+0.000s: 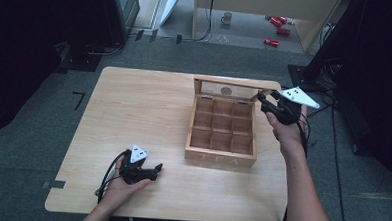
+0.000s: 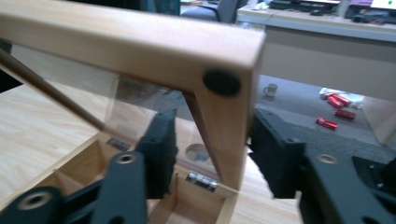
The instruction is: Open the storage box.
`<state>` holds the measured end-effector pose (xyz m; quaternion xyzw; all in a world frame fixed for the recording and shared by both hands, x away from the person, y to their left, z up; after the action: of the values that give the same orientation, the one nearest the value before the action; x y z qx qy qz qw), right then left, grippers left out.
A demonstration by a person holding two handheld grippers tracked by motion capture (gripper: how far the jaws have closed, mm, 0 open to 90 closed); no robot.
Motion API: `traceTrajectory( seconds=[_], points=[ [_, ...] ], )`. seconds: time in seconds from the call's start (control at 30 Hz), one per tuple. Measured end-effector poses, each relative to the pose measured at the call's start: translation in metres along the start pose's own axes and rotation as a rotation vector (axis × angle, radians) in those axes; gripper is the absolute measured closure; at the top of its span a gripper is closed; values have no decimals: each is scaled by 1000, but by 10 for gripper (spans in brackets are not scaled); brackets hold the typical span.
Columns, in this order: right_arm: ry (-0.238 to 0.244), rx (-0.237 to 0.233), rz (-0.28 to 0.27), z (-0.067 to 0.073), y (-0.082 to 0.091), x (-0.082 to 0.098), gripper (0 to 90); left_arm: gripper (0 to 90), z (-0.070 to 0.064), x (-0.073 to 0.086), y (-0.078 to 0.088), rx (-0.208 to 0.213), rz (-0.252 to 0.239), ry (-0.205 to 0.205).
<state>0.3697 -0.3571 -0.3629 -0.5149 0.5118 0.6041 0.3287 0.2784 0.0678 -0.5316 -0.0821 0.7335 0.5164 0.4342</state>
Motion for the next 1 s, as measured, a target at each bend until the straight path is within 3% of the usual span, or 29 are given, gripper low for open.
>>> traceTrajectory(
  seconds=[0.1, 0.43, 0.53, 1.0],
  points=[
    [-27, -10, -12, -6, -1, -3, 643, 208, 0, 0, 0, 0, 0, -1],
    [5, 13, -12, -12, -15, -15, 656, 208, 0, 0, 0, 0, 1, 1],
    [24, 46, -28, -12, -21, -17, 660, 208, 0, 0, 0, 1, -1, 2],
    [-56, 78, -32, -21, -48, -30, 664, 209, 0, 0, 0, 2, -1, 2]
  ],
)
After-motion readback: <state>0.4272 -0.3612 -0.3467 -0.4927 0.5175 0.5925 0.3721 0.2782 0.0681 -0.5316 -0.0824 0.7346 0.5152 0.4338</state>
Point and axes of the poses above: each handheld gripper's, and its own axes: y roughly backward along the jaws, x roughly out of its underside, z roughly to its left, the point moved 2 cm from there along -y, roughly forward along the jaws, and after that the axes turned 3 degrees about y, right-handed, at the moved point
